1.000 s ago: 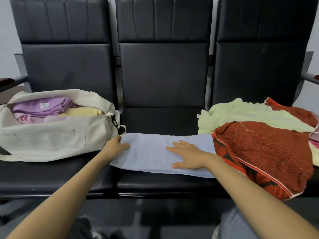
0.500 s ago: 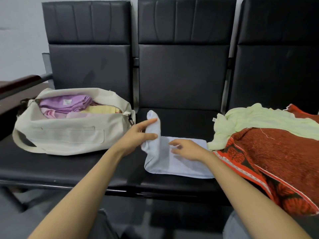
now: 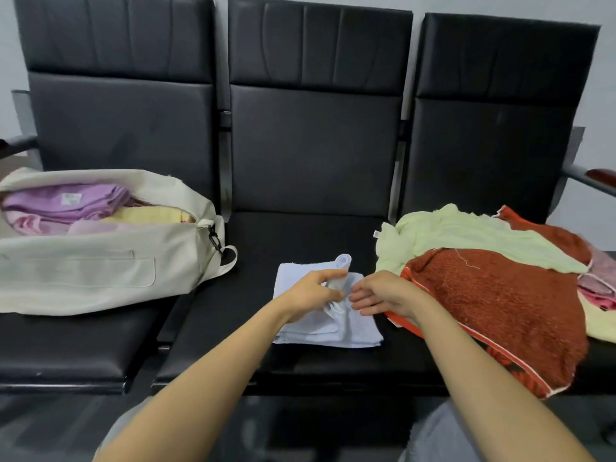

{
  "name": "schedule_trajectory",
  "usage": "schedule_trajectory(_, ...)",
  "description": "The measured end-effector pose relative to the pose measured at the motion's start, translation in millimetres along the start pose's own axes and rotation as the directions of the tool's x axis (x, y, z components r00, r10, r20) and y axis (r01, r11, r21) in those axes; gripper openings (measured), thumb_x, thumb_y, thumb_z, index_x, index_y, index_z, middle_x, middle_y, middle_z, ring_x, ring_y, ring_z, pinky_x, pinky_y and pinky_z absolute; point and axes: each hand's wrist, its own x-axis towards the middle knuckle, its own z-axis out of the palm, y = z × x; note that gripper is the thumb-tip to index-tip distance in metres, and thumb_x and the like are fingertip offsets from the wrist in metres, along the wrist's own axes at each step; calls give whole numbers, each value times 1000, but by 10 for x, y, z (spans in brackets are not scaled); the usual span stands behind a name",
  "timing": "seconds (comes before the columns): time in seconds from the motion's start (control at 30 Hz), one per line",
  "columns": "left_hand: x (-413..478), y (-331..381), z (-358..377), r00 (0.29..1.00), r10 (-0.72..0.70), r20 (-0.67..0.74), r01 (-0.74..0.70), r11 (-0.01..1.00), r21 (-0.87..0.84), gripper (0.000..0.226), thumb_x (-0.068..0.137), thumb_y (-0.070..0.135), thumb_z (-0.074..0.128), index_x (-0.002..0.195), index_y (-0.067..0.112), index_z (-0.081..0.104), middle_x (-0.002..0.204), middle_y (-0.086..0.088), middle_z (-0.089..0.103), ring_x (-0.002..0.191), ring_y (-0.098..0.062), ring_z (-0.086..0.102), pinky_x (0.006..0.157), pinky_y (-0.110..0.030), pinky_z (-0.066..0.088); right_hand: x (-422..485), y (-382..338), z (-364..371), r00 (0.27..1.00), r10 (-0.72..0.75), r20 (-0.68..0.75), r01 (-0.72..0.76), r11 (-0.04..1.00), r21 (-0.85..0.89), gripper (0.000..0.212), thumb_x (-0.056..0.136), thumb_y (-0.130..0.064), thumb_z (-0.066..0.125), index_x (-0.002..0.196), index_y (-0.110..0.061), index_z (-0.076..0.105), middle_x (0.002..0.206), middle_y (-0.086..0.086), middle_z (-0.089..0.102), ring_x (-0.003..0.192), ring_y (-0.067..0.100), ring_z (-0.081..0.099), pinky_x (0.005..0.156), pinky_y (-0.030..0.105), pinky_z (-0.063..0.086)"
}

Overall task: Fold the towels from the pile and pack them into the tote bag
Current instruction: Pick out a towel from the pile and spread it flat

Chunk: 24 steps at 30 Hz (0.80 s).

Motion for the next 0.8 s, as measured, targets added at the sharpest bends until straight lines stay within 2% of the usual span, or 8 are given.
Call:
schedule_trajectory(0.13,36,-34,41,997,14,78,6,970,-244,44,101,14,45,142,27,38,126,2,55,86,-13,66,77,-26,55,66,7,12,999,7,-42,-6,1000,20,40,104,-29,36,123,0,55,104,13,67,88,24,66,67,32,55)
schedule_trajectory(0.27,30,-39,-117,986,-55,-155,0,942,-337,37,100,6,45,135,14,41,116,-6,57,64,-15,63,64,-26,56,95,19,26,996,-60,-62,51,989,-136,23,96,-29,54,111,-12,57,110,7,64,97,20,63,76,32,55)
schedule_trajectory(0.37,7,-110,-296,944,-67,-322,0,979,-205,27,93,0,51,120,4,56,104,-9,61,63,-14,56,60,-24,51,123,86,58,984,-178,-24,151,894,-421,59,84,-14,66,134,-12,36,120,9,56,106,24,58,89,38,52)
schedule_trajectory(0.43,-17,-164,-404,922,-68,-382,44,996,-73,20,90,2,56,107,9,63,99,-5,62,65,-12,55,62,-22,48,112,80,66,967,-250,-53,209,893,-398,72,86,-7,60,146,-18,21,120,10,54,108,27,57,91,38,50)
schedule_trajectory(0.53,-49,-230,-502,889,-114,-443,132,991,11,20,83,5,65,101,13,61,97,-2,59,72,-12,55,61,-18,42,118,62,-3,958,-274,-89,237,925,-297,73,87,-6,59,147,-20,21,114,9,55,104,27,58,82,32,49)
schedule_trajectory(0.67,-75,-326,-530,877,-212,-432,320,927,195,38,74,22,78,97,14,49,103,-2,52,93,-17,53,57,-19,36,127,150,40,962,-237,-137,125,824,-553,55,90,-4,52,139,-6,27,114,20,57,102,33,58,70,33,43)
schedule_trajectory(0.73,-77,-365,-518,876,-275,-397,389,889,242,38,74,31,79,85,12,48,90,0,52,80,-14,51,54,-20,34,118,161,80,949,-246,-198,87,806,-586,46,93,-11,52,134,-1,32,122,19,54,109,33,56,75,33,43)
schedule_trajectory(0.8,-86,-377,-498,868,-317,-383,430,865,258,40,74,36,78,71,12,47,74,2,49,68,-12,47,51,-22,32,119,167,111,955,-213,-209,46,797,-603,57,93,-34,56,133,1,36,130,15,51,116,30,53,82,30,42)
